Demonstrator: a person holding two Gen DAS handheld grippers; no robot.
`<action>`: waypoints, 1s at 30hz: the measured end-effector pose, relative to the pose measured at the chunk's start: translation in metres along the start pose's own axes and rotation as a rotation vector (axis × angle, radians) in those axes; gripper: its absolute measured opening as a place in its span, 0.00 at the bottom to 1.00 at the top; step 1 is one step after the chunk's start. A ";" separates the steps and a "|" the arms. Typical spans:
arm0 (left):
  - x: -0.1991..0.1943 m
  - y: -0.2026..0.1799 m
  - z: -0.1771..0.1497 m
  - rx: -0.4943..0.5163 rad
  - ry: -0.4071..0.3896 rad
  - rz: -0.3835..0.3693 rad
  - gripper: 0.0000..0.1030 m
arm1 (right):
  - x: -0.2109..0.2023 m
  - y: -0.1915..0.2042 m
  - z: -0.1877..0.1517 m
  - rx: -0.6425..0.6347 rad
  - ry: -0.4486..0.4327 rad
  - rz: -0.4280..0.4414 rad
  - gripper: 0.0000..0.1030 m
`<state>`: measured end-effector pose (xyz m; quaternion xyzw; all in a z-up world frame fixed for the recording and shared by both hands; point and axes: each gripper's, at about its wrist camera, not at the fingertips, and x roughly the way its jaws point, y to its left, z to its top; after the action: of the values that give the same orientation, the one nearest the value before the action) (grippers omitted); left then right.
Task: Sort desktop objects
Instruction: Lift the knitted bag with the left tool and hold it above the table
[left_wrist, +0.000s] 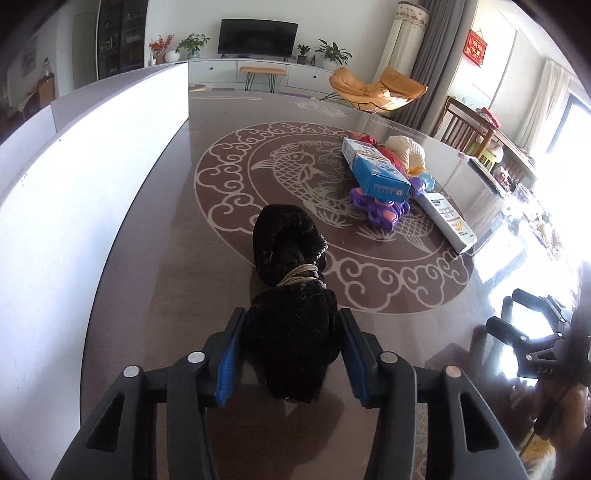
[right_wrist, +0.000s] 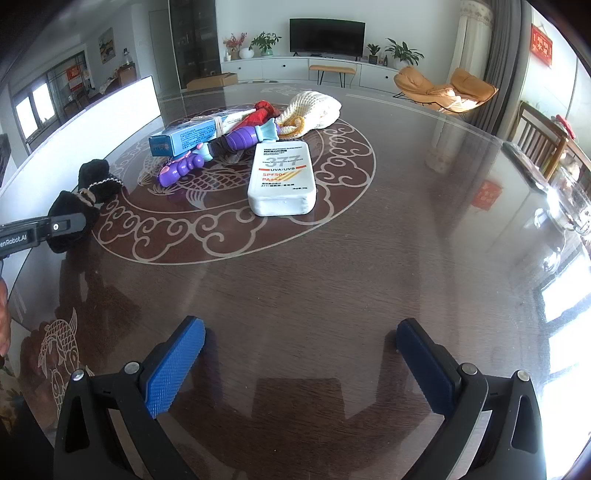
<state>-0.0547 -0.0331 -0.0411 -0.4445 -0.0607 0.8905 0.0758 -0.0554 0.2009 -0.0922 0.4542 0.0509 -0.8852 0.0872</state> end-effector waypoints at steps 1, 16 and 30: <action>-0.004 -0.001 0.000 0.001 -0.028 0.005 0.88 | 0.000 0.000 0.000 0.000 0.000 0.000 1.00; 0.035 -0.008 0.019 0.076 0.021 0.034 1.00 | 0.000 0.000 0.000 0.000 0.000 -0.001 1.00; 0.042 -0.020 0.017 0.140 0.048 0.112 1.00 | 0.000 0.000 0.000 0.000 0.000 -0.001 1.00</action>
<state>-0.0911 -0.0059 -0.0603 -0.4621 0.0287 0.8844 0.0582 -0.0555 0.2010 -0.0922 0.4542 0.0510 -0.8852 0.0869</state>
